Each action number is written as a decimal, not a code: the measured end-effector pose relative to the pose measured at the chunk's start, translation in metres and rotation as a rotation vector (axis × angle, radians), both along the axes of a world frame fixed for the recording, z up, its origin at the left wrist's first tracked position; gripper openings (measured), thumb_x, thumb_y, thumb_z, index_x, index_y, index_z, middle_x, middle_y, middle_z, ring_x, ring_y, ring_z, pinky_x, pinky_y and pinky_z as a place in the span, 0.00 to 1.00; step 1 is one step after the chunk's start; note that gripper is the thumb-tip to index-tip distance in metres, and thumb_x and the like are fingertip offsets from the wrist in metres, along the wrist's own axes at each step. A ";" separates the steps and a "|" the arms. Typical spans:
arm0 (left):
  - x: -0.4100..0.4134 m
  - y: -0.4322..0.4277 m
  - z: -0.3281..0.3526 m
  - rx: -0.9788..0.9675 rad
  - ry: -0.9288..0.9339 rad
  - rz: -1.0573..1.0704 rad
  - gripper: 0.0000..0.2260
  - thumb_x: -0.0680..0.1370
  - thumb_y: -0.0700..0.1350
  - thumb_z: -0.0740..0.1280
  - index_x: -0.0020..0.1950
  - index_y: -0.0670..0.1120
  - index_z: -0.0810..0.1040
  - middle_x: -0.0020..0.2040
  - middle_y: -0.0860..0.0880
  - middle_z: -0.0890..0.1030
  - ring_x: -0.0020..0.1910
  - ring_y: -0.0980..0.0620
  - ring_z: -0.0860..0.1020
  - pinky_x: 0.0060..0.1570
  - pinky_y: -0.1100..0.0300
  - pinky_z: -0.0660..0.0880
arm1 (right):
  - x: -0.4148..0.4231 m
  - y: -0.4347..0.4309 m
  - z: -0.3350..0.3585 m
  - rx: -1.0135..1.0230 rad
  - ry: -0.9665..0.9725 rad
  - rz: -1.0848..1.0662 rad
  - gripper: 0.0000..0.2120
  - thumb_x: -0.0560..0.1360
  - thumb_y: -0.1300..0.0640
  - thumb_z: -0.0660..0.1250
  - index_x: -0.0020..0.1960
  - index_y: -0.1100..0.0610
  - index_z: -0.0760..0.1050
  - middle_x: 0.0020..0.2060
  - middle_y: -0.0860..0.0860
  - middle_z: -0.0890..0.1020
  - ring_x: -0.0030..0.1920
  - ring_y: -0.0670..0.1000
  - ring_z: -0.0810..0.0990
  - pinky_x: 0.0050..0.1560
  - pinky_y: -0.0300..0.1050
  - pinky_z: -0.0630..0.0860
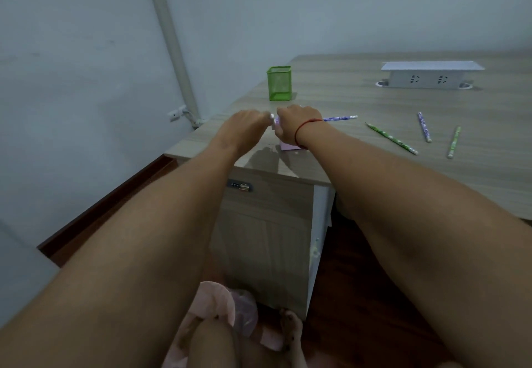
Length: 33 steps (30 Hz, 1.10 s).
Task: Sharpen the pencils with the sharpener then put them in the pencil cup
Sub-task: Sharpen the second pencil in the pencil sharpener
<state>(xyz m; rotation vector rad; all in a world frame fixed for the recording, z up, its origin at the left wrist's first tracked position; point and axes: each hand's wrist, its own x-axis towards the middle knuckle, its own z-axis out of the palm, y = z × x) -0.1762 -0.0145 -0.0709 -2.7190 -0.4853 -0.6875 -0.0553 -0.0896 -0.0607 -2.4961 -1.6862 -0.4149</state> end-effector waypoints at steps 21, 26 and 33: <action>0.036 0.026 -0.022 -0.304 0.248 0.276 0.12 0.81 0.45 0.59 0.55 0.40 0.79 0.51 0.40 0.80 0.48 0.42 0.79 0.48 0.53 0.74 | 0.014 0.005 -0.013 0.038 0.019 0.064 0.20 0.80 0.50 0.53 0.68 0.59 0.66 0.66 0.59 0.71 0.65 0.60 0.72 0.62 0.53 0.69; 0.036 0.026 -0.028 -0.349 0.208 0.281 0.11 0.81 0.44 0.59 0.55 0.42 0.78 0.51 0.41 0.80 0.47 0.45 0.79 0.47 0.56 0.73 | 0.029 -0.009 -0.002 0.201 0.363 0.104 0.23 0.80 0.55 0.52 0.74 0.59 0.60 0.68 0.60 0.69 0.64 0.61 0.72 0.61 0.52 0.69; 0.032 0.031 -0.022 -0.420 0.184 0.219 0.11 0.78 0.47 0.58 0.49 0.44 0.79 0.48 0.41 0.81 0.44 0.42 0.79 0.45 0.53 0.77 | 0.054 -0.021 -0.008 0.006 0.226 -0.075 0.18 0.77 0.69 0.56 0.63 0.61 0.75 0.60 0.60 0.79 0.59 0.59 0.78 0.58 0.48 0.73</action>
